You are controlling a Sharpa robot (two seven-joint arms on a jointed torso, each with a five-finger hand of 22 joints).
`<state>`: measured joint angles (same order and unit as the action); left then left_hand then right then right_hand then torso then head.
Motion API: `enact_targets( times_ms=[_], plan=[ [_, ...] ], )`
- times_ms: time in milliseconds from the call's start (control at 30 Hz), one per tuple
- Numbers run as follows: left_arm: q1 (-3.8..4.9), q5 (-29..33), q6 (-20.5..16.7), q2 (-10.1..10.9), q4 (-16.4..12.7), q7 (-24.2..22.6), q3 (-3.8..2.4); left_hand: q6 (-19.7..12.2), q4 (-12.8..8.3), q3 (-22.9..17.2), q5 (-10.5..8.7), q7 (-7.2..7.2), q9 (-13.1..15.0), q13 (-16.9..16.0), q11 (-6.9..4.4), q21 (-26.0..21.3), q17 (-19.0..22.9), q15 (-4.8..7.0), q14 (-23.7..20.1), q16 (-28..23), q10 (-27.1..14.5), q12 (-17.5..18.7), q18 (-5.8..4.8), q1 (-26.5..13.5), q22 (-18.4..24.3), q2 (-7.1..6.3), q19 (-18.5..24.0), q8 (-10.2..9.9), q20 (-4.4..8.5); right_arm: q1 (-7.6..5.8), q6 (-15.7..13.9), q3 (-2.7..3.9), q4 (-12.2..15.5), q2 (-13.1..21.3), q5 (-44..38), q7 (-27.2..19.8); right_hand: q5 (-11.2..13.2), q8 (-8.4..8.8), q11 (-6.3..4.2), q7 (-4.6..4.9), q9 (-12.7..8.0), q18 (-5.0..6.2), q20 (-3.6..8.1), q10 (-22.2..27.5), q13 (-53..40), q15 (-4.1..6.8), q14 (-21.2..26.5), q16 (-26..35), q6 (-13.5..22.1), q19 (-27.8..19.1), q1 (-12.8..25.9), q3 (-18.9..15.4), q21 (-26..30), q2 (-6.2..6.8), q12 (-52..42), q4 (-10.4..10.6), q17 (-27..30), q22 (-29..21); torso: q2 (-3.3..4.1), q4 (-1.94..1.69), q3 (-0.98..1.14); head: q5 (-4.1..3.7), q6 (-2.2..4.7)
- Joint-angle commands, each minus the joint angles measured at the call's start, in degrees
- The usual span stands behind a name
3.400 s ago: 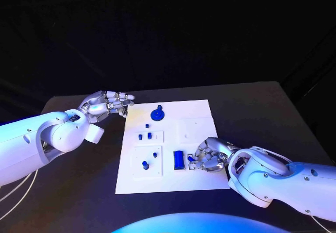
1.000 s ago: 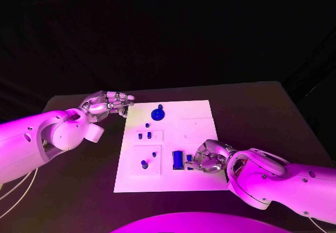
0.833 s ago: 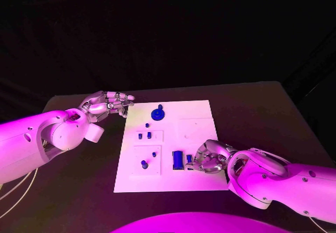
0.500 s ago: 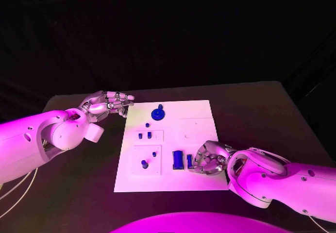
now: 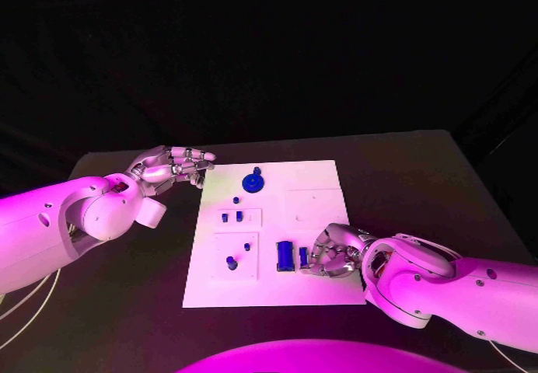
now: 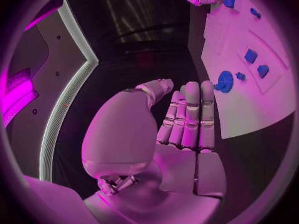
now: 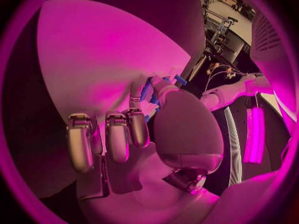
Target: Assemble the parts on the task board
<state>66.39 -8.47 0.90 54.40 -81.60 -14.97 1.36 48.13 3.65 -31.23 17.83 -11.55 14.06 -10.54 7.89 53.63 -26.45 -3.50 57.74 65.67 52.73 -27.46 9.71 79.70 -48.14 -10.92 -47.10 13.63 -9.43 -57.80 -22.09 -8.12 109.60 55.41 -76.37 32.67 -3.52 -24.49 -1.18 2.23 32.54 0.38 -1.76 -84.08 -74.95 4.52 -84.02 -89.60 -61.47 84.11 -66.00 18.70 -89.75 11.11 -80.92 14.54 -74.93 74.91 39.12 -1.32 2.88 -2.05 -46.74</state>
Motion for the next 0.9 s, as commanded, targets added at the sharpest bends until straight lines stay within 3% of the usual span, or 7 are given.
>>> enact_targets(
  times_ms=[33,233,433,600,767,900],
  plan=[
    [0.02,0.23,0.60,-0.02,-0.09,-0.20,-0.03,-0.37,-0.14,-0.35,0.28,-0.21,-0.06,0.05,-0.01,-0.34,0.08,-0.21,-0.15,0.37,-0.51,-0.39,0.86,0.22,0.08,0.68,-0.59,0.32,0.06,0.15,0.23,-0.12,-0.55,-0.11,-0.87,0.65,0.14,0.17,-0.46,0.21,-0.32,-0.38,0.44,-3.41,-11.51,0.47,-5.98,-0.40,-0.36,5.89,0.89,-0.21,-0.25,-1.06,-0.28,1.16,-15.07,15.09,0.01,0.01,0.05,0.03,-0.07],
    [0.02,0.18,0.82,-0.05,-0.07,0.03,-0.02,-0.34,-0.25,-0.48,0.29,-0.20,-0.06,0.07,-0.02,-0.30,0.10,-0.19,-0.16,0.36,-0.51,-0.41,0.87,0.40,0.05,0.80,-0.63,0.36,0.09,0.12,1.43,-0.12,-0.95,-0.34,0.52,0.87,0.14,0.15,-0.50,0.14,-0.32,-0.38,0.45,-3.40,-11.50,0.49,-5.96,-0.37,-0.29,5.89,0.59,-0.30,-0.25,-0.98,-0.24,1.18,-15.03,15.09,-0.01,0.06,-0.01,0.04,-0.04],
    [0.02,0.04,1.15,-0.04,-0.06,0.34,0.00,-0.32,-0.45,-0.66,0.30,-0.21,-0.06,0.09,-0.02,-0.22,0.14,-0.16,-0.18,0.34,-0.52,-0.44,0.87,0.68,0.00,0.92,-0.68,0.40,0.13,0.03,2.53,-0.12,-1.34,-0.34,3.44,0.93,0.10,0.13,-0.64,-0.01,-0.34,-0.38,0.54,-3.31,-11.44,0.61,-5.92,-0.25,0.04,5.89,-3.02,0.26,-0.25,-0.15,0.01,-0.90,-14.85,15.09,-0.04,0.03,-0.03,0.02,-0.03],
    [0.02,-0.06,1.30,-0.03,-0.07,0.44,0.01,-0.31,-0.54,-0.73,0.30,-0.21,-0.07,0.10,-0.02,-0.18,0.15,-0.15,-0.20,0.32,-0.53,-0.44,0.87,0.78,-0.04,0.94,-0.70,0.41,0.15,0.00,2.41,-0.12,-1.35,-0.36,4.13,0.76,0.11,0.14,-0.64,0.00,-0.37,-0.38,0.55,-3.31,-11.45,0.61,-5.92,-0.24,0.06,5.89,-3.34,0.34,-0.25,-0.08,0.00,-1.12,-14.84,15.09,0.00,0.05,-0.01,0.01,0.02],
    [0.02,-0.11,1.27,-0.01,-0.06,0.48,0.02,-0.30,-0.60,-0.77,0.30,-0.22,-0.07,0.11,-0.02,-0.16,0.17,-0.15,-0.22,0.30,-0.54,-0.45,0.87,0.84,-0.06,0.95,-0.70,0.43,0.17,-0.02,1.08,-0.12,-1.08,-0.14,4.07,-0.67,0.15,0.16,-0.59,0.09,-0.40,-0.38,0.55,-3.30,-11.45,0.60,-5.91,-0.21,0.08,5.89,-3.27,0.20,-0.25,0.16,0.03,-1.11,-14.79,15.09,-0.02,0.04,0.00,0.01,0.08],
    [0.02,-0.12,1.25,-0.01,-0.01,0.41,0.02,-0.30,-0.60,-0.77,0.30,-0.22,-0.07,0.11,-0.02,-0.16,0.17,-0.15,-0.22,0.30,-0.54,-0.45,0.87,0.84,-0.06,0.95,-0.70,0.43,0.17,-0.14,-1.69,-0.10,-0.76,0.32,5.32,-4.37,0.15,0.25,-0.34,0.37,-0.51,-0.38,0.44,-3.20,-11.36,0.41,-5.83,0.00,0.21,5.89,-1.80,-0.99,-0.25,0.76,0.31,-0.01,-14.49,15.09,-0.04,0.09,0.00,0.04,0.14]
  ],
)
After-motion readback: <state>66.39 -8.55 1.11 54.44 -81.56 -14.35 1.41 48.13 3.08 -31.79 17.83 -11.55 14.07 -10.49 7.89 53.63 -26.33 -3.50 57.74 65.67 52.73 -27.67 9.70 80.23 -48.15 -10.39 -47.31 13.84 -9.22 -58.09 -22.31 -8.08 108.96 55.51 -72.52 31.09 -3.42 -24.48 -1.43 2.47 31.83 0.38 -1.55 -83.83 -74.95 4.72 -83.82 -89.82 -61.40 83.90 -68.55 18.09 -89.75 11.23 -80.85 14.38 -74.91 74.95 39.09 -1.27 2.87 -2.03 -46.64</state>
